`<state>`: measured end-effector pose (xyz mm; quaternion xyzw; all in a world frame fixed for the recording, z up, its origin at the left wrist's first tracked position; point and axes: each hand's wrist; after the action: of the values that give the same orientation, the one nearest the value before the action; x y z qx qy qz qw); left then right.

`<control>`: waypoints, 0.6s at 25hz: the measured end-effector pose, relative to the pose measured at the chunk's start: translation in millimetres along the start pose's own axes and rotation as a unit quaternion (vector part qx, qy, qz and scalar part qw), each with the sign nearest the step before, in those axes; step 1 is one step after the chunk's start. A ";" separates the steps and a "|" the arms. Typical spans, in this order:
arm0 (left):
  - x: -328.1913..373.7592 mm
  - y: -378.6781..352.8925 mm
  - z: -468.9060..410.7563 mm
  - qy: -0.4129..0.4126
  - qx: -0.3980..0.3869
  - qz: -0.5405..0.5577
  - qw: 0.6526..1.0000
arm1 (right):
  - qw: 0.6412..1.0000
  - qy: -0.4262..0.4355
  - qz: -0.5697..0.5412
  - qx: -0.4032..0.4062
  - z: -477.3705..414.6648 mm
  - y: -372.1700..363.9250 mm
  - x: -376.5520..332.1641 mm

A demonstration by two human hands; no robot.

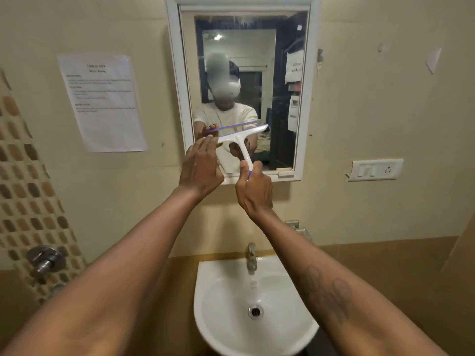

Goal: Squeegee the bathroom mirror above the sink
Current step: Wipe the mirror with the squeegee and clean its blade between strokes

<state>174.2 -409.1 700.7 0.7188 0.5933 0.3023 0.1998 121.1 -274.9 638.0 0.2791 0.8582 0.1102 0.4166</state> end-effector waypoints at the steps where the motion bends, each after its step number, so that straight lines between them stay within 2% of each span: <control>1: -1.5 10.8 -8.7 -0.002 0.023 0.005 1.000 | 1.000 0.016 -0.008 0.017 -9.7 2.1 -12.9; 4: -6.2 48.4 -37.4 -0.006 0.095 0.008 0.995 | 0.997 0.045 -0.035 0.056 -41.0 8.3 -52.6; 7: -17.5 82.9 -64.3 -0.014 0.133 -0.018 0.991 | 0.994 0.046 -0.062 0.071 -75.8 13.4 -90.2; 15: -34.4 132.1 -116.5 -0.026 0.127 -0.057 0.990 | 0.984 0.074 -0.114 0.116 -150.5 17.6 -162.3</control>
<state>188.8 -479.5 865.2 0.7113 0.6612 0.1938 0.1393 91.8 -346.5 846.0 0.2164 0.9198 -0.0179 0.3268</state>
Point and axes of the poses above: each hand's wrist, its own z-axis away from the middle knuckle, its own y-axis out of the back of the hand, x = y × z, and after that the axes turned 8 degrees about z, right-handed
